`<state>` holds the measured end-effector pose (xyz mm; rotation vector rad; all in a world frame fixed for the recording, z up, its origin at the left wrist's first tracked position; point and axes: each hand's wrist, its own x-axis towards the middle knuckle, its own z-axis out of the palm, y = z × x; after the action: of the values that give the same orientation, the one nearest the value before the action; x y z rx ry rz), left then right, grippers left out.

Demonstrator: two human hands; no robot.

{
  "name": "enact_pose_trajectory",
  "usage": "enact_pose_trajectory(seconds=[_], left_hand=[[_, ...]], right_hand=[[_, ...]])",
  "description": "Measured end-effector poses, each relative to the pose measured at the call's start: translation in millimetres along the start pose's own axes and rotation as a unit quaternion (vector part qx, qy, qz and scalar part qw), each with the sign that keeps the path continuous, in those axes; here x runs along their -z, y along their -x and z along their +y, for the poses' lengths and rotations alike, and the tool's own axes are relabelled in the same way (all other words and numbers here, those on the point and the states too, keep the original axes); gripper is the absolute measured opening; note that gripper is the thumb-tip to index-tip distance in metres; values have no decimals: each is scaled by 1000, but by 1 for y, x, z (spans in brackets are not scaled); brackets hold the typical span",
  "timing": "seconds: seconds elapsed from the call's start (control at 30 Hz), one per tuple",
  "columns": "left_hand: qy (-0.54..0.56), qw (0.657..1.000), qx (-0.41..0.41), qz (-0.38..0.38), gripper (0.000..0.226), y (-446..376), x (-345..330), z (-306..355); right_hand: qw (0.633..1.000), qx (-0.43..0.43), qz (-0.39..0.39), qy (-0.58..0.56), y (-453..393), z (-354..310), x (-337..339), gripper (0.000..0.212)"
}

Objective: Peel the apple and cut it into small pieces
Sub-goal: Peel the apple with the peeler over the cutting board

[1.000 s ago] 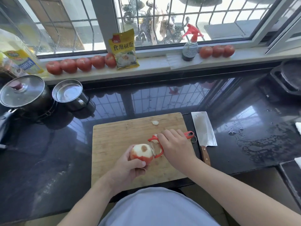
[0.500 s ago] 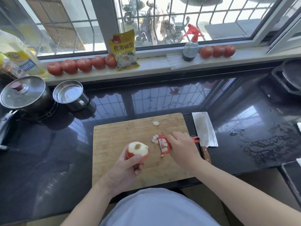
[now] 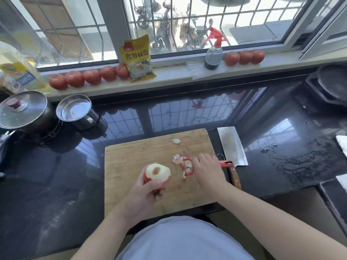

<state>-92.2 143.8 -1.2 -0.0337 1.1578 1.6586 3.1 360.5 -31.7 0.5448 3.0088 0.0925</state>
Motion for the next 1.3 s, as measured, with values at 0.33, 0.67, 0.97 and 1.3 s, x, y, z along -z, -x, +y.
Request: enact_pose_trajectory(seconds=[0.33,0.67,0.97,1.3], left_hand=[[88,995,30,21,50,4,-1,-1],[68,993,-1,94,50,-10,-14,-2],[71,996,18,41,58,-2,-5,2],[55,997,41,-25,54,1,1,7]], right_hand=[[998,34,41,-42,4,-6,17,19],[983,69,152,-77,13,-46,33,19],[998,-40,-49,8,-7,6,-12,17],[990,51,69,-108,-4,-1,16,10]])
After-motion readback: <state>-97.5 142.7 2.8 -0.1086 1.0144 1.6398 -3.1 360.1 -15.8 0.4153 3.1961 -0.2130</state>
